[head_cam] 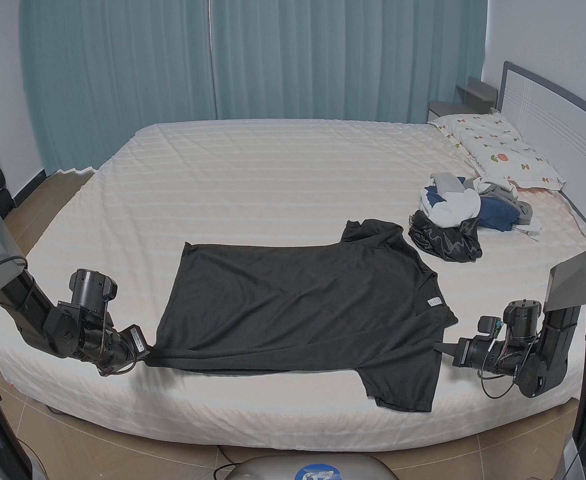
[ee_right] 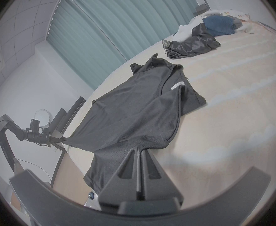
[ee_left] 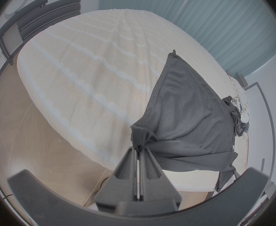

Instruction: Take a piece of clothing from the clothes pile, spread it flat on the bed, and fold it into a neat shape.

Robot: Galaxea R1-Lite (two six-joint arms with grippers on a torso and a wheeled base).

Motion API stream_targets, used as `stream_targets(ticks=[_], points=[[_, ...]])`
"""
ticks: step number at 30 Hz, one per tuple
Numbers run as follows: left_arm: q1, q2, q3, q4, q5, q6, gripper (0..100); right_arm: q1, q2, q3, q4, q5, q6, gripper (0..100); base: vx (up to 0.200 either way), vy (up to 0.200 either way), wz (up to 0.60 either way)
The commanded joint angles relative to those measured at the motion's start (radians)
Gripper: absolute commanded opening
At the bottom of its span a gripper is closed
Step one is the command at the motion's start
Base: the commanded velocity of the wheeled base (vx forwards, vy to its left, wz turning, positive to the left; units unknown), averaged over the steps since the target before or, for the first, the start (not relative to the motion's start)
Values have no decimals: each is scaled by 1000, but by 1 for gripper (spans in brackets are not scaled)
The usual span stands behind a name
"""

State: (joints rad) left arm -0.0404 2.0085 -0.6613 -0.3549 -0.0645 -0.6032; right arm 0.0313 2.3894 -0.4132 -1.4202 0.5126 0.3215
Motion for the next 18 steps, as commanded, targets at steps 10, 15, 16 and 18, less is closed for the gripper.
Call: stream_targets(ticks=[10, 15, 16, 18], points=[[-1, -37, 14, -1, 2, 6, 0, -56, -147, 189, -6, 1, -13, 0, 0, 0, 0], [-1, -54, 26, 5, 14, 19, 0, -54, -185, 278, -14, 1, -16, 0, 0, 0, 0], [-1, -56, 28, 5, 14, 19, 0, -54, -185, 281, -14, 1, -16, 0, 0, 0, 0], [-3, -76, 45, 7, 14, 36, 0, -44, -193, 317, -14, 1, -24, 0, 0, 0, 0]])
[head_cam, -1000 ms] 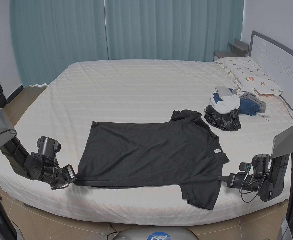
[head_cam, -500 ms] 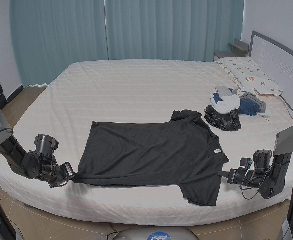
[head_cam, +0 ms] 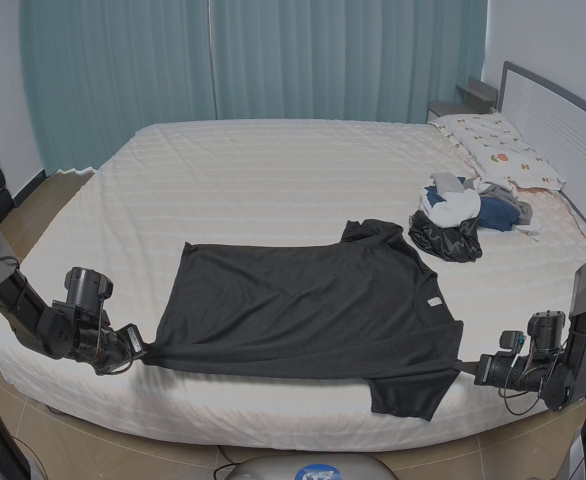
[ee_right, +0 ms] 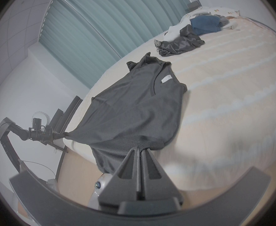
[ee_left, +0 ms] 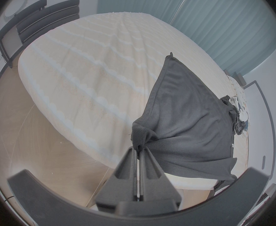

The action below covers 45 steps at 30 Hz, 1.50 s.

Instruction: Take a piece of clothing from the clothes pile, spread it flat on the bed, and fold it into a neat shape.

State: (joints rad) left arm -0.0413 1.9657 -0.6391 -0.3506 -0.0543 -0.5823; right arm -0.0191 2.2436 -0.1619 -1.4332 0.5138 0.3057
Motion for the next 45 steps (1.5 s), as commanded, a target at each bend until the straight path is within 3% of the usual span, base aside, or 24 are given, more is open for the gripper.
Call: stream_targets(ticks=[1, 15, 36, 45], points=[[-2, -34, 24, 2, 4, 15, 0, 7, -47, 68, -1, 0, -10, 0, 0, 0, 0], [-6, -56, 79, 9, 88, 118, 0, 7, -99, 162, 14, -3, -73, 0, 0, 0, 0], [-52, -44, 151, 36, 90, 219, 0, -7, -213, 162, 286, -3, -221, 0, 0, 0, 0], [-100, -47, 190, 56, 91, 246, 0, -10, -211, 162, 326, -3, -270, 0, 0, 0, 0]])
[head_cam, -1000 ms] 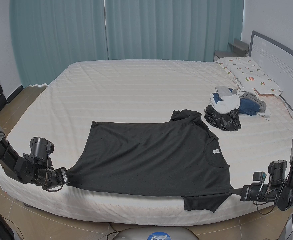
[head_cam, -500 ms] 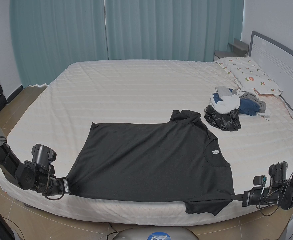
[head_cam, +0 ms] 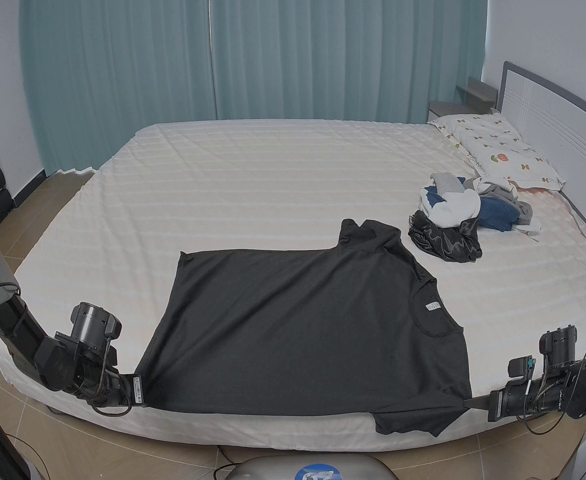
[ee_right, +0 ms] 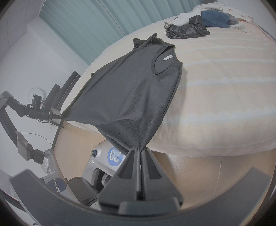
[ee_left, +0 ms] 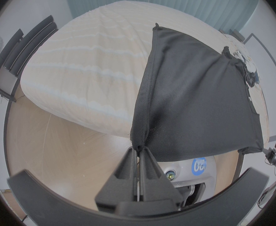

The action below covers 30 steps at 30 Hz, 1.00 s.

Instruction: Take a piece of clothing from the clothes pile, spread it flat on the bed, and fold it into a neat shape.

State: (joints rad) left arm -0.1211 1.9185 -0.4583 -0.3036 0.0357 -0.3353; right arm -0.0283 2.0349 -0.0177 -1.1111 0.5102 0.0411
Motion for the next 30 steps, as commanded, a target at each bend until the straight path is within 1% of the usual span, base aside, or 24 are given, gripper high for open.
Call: stream_targets(ticks=[1, 10, 14, 15, 17, 18, 20, 22, 23, 26, 30], points=[[-22, -4, 6, 23, 1, -1, 0, -2, -2, 18, 5, 1, -10, 0, 0, 0, 0], [-5, -38, -34, 43, -16, -27, 0, -24, -51, -2, -15, 10, -1, 0, 0, 0, 0], [-3, -56, -77, 43, -45, -82, 0, -25, -81, -54, -12, 13, 10, 0, 0, 0, 0], [-2, -49, -114, 44, -59, -113, 0, -24, -90, -94, 2, 14, 25, 0, 0, 0, 0], [-2, -49, -114, 44, -59, -113, 0, -24, -90, -94, 2, 14, 25, 0, 0, 0, 0], [-3, -39, -171, 46, -69, -177, 0, -16, -85, -159, 20, 13, 72, 0, 0, 0, 0], [-2, -13, -211, 46, -69, -206, 0, -15, -71, -200, 22, 13, 91, 0, 0, 0, 0], [-2, -6, -226, 46, -69, -214, 0, -15, -64, -219, 22, 13, 97, 0, 0, 0, 0], [8, 0, -255, 49, -69, -234, 0, -16, -53, -257, 22, 13, 117, 0, 0, 0, 0], [20, 11, -296, 58, -71, -254, 0, -16, -50, -306, 37, 11, 151, 0, 0, 0, 0], [26, 10, -310, 58, -69, -268, 0, -16, -59, -360, 76, 14, 174, 0, 0, 0, 0]])
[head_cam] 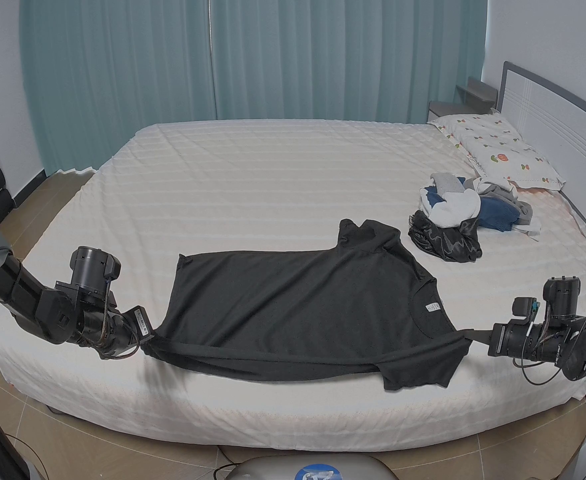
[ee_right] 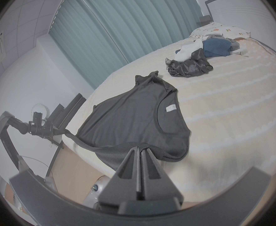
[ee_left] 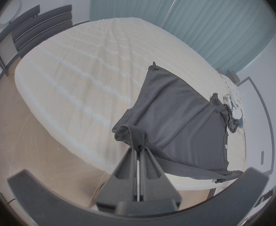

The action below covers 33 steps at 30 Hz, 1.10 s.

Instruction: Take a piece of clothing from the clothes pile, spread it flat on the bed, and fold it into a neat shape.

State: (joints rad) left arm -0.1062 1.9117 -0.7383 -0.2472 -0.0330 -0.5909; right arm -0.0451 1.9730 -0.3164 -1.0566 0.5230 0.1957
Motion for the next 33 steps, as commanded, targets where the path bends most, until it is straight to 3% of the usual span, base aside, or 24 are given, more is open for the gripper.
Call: stream_targets(ticks=[1, 20, 33], points=[[13, 10, -29, 3, -1, -14, 0, 1, -3, -63, 23, 2, 28, 0, 0, 0, 0], [11, -154, 60, 181, 2, 14, 0, -22, -149, 108, 23, 45, 22, 0, 0, 0, 0], [-3, -204, 180, 195, 15, 82, 0, -32, -186, 244, 23, 45, -58, 0, 0, 0, 0]])
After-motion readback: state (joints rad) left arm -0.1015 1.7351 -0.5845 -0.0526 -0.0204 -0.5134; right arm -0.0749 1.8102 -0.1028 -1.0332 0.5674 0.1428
